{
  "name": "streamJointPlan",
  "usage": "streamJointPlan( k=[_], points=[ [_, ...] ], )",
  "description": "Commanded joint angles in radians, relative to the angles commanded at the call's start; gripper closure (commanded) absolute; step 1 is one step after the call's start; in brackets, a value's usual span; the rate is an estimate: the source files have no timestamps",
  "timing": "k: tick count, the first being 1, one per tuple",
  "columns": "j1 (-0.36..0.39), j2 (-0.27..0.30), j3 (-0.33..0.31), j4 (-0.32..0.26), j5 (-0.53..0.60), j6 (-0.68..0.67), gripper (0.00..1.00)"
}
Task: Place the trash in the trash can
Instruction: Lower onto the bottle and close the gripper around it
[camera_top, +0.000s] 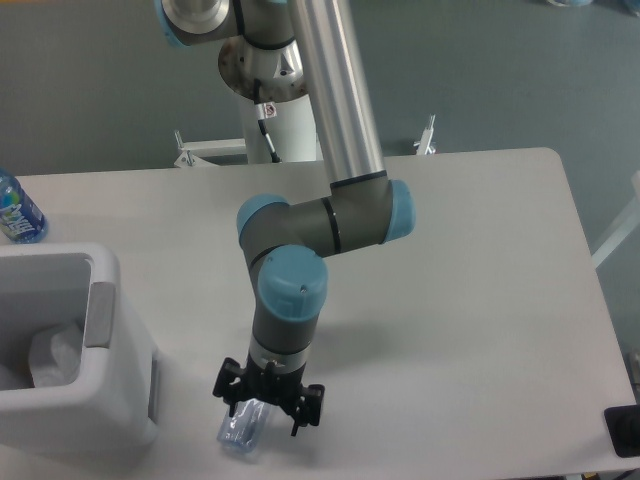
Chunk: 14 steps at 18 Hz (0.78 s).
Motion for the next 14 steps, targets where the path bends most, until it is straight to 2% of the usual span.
streamJointPlan(
  k=[14],
  points=[
    [-0.035, -0.057, 0.025, 0.003, 0.026, -0.003, 0.0]
  ],
)
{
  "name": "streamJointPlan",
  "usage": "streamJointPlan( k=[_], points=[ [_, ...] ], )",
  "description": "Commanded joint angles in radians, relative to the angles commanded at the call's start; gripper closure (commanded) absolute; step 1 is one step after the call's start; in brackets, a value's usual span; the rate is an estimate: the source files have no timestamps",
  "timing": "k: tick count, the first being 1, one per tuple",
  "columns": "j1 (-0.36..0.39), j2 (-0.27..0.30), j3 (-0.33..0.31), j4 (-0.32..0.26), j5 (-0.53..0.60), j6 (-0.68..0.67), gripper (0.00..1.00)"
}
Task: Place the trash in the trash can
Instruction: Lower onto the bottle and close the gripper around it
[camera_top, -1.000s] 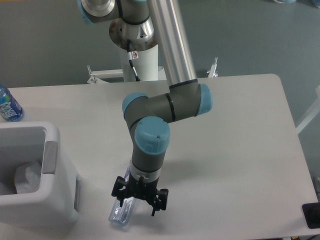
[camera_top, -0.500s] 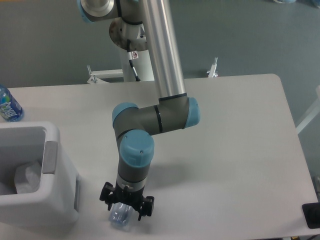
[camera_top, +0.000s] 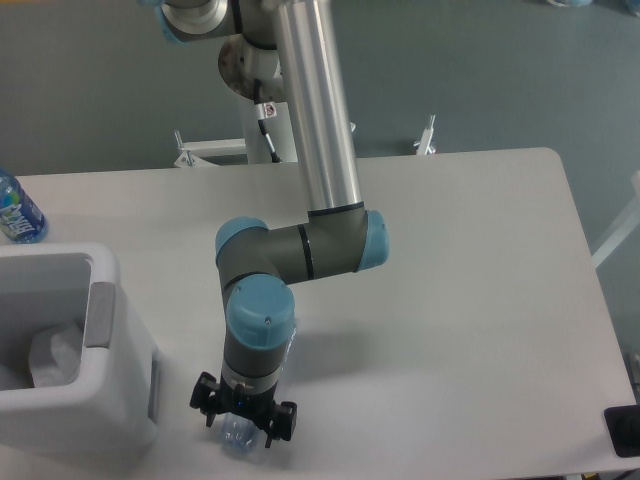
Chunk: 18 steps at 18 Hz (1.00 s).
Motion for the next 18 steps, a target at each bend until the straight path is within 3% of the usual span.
streamJointPlan(
  k=[10, 15, 18],
  points=[
    [-0.008, -0.017, -0.002, 0.002, 0.026, -0.003, 0.01],
    [-0.008, -0.015, -0.002, 0.002, 0.034, -0.005, 0.19],
    [-0.008, -0.012, -0.003, 0.0, 0.046, -0.005, 0.22]
  ],
)
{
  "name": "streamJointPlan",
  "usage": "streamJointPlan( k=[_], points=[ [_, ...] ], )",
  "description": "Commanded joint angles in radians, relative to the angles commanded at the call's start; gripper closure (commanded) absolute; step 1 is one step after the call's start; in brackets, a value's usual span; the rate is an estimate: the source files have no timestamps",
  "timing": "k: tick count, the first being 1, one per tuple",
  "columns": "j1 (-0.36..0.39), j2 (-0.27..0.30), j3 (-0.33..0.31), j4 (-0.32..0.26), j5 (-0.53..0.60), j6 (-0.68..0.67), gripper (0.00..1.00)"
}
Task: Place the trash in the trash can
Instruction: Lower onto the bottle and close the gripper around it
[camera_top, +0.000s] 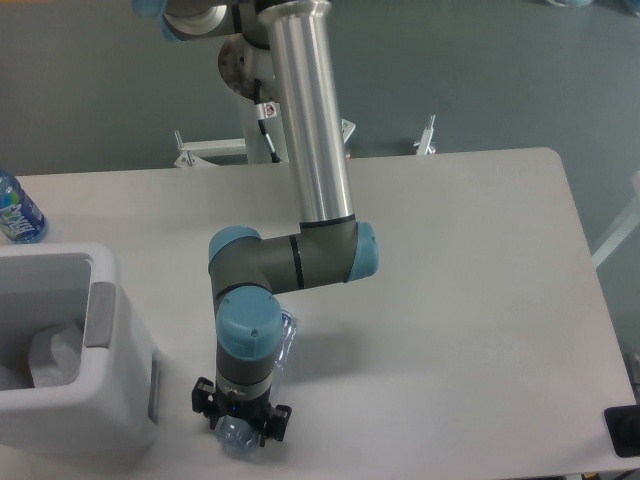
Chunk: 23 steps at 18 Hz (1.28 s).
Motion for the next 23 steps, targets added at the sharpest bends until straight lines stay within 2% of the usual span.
streamJointPlan(
  k=[3, 6, 11, 19, 23],
  points=[
    [0.0, 0.0, 0.0, 0.002, 0.003, 0.0, 0.29],
    [0.0, -0.001, 0.002, 0.0, 0.005, 0.002, 0.3],
    [0.0, 0.0, 0.0, 0.0, 0.029, -0.002, 0.41],
    [0.0, 0.014, 0.003, 0.0, 0.028, 0.0, 0.43],
    [0.005, 0.073, 0.018, 0.008, 0.025, -0.006, 0.43]
  ],
)
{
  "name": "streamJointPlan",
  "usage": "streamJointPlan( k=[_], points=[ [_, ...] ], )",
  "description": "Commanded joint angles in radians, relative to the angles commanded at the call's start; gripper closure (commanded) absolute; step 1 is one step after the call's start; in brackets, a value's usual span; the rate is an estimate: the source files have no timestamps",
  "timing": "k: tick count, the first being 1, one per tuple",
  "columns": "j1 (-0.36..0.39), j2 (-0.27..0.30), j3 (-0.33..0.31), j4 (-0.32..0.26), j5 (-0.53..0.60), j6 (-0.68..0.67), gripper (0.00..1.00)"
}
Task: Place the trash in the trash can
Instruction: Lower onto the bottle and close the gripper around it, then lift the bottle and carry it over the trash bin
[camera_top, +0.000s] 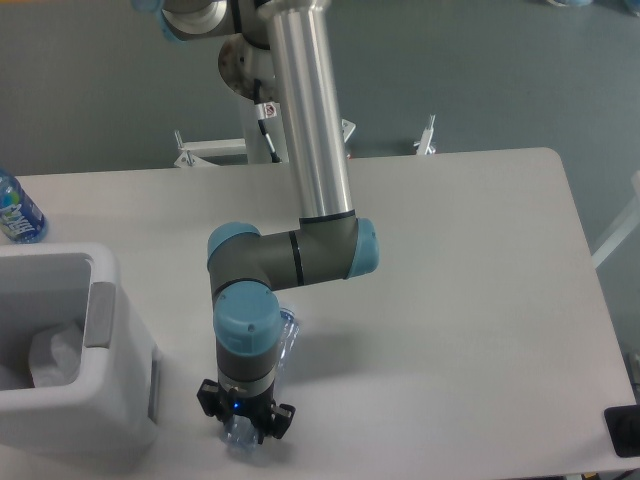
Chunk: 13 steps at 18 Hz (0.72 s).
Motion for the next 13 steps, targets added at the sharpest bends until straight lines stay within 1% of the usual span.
streamJointPlan(
  k=[2, 3, 6, 9, 11, 13],
  points=[
    [0.018, 0.055, 0.018, 0.023, -0.005, -0.041, 0.43],
    [0.028, 0.072, 0.038, 0.04, -0.009, -0.081, 0.43],
    [0.031, 0.08, 0.109, 0.101, -0.02, -0.216, 0.43],
    [0.034, 0.092, 0.156, 0.19, -0.02, -0.3, 0.43],
    [0.031, 0.121, 0.183, 0.199, -0.02, -0.369, 0.43],
    [0.02, 0.154, 0.195, 0.201, -0.023, -0.403, 0.43]
  ],
)
